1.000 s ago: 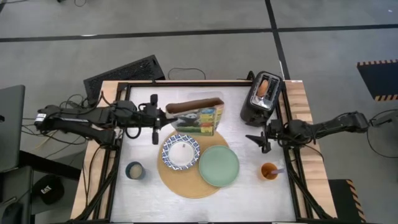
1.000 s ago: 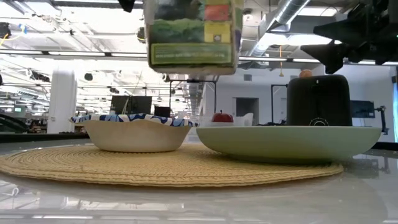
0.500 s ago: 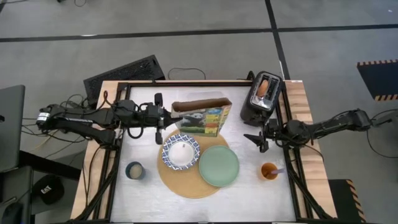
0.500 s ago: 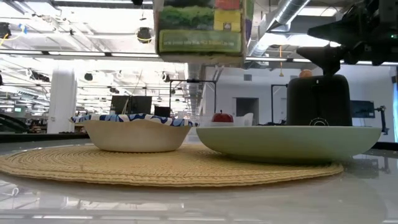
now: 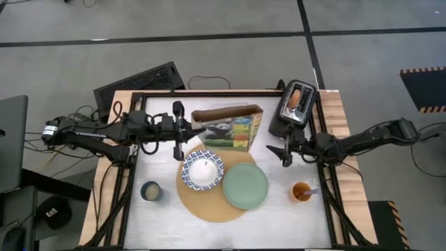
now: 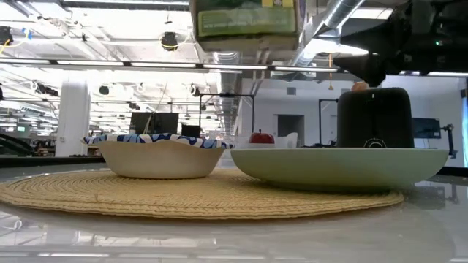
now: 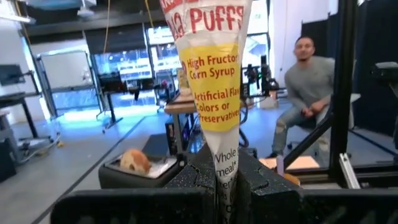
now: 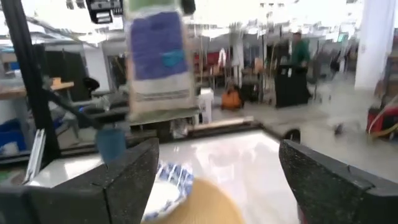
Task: Arrange a breakfast setting
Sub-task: Pour the cereal into the white patterned bowl
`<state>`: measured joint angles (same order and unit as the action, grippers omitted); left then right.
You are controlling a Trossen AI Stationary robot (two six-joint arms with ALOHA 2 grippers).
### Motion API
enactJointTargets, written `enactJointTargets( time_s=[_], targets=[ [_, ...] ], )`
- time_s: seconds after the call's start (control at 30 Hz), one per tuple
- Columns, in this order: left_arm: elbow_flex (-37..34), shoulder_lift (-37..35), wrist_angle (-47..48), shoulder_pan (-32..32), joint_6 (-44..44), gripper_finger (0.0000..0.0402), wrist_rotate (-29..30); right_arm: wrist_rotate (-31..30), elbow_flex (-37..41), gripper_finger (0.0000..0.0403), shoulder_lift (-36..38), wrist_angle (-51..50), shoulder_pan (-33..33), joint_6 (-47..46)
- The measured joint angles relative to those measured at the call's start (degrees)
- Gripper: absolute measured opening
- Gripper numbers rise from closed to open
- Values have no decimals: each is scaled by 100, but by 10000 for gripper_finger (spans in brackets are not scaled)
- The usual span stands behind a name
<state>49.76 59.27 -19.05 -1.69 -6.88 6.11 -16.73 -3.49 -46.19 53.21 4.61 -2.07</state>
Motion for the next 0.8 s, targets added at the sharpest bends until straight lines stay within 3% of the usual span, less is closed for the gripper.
enactJointTargets(
  time_s=[0.17,0.4,0.67,0.8],
  targets=[
    [0,2,-215,-2,-42,0,-79,7,-31,359,-881,1027,21,247],
    [0,-1,-420,-2,-111,0,-95,-127,-323,359,-1889,1034,-20,215],
    [0,-1,-503,-2,-172,0,-124,107,-1432,359,-3018,1152,210,707],
    [0,-1,-505,-2,-172,0,-127,335,-1882,359,-3585,1860,200,1066]
  ],
)
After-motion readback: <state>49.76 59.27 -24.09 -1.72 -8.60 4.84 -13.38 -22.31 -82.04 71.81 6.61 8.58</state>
